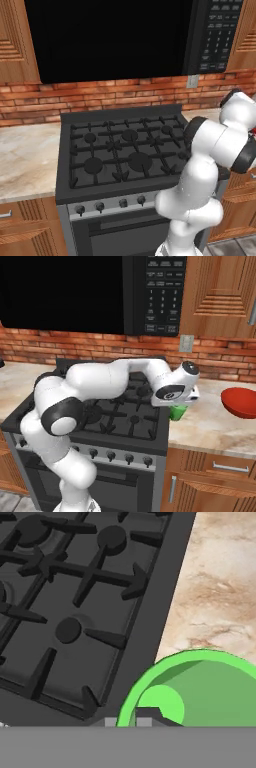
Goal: Pick the cup and bowl from the counter and place them on the counter next to the sink.
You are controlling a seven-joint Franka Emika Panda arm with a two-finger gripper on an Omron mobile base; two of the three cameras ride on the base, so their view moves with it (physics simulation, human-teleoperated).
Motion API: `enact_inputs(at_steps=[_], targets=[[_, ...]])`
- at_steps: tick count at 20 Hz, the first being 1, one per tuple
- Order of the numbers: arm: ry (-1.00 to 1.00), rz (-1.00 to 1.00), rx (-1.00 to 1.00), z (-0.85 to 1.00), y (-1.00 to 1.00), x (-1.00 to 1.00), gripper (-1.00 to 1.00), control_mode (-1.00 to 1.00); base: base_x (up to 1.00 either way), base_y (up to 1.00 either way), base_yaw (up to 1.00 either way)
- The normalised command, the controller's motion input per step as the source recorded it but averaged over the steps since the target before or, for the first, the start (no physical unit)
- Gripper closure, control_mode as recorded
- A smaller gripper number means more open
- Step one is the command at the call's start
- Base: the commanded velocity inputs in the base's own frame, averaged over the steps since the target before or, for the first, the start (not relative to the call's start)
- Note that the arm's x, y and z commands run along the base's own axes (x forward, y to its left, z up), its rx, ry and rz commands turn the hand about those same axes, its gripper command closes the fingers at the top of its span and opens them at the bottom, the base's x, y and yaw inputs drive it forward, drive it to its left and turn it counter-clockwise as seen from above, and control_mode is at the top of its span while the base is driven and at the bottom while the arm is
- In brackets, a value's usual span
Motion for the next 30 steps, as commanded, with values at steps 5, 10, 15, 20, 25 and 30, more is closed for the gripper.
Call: enact_inputs(at_steps=[5, 10, 15, 20, 25, 30], targets=[[0.00, 0.02, -0.31, 0.64, 0.68, -0.55, 1.00, -1.00, 0.00, 0.00, 0.00], [0.00, 0.00, -0.22, 0.48, 0.41, -0.38, 1.00, -1.00, 0.00, 0.00, 0.00], [0.00, -0.08, -0.08, 0.39, 0.24, -0.42, 1.00, -1.00, 0.00, 0.00, 0.00], [0.05, -0.14, -0.08, 0.29, 0.05, -0.01, 1.00, -1.00, 0.00, 0.00, 0.00], [0.01, -0.02, -0.01, 0.06, 0.01, 0.19, 1.00, -1.00, 0.00, 0.00, 0.00], [-0.05, -0.01, 0.19, 0.03, 0.23, 0.07, 1.00, -1.00, 0.00, 0.00, 0.00]])
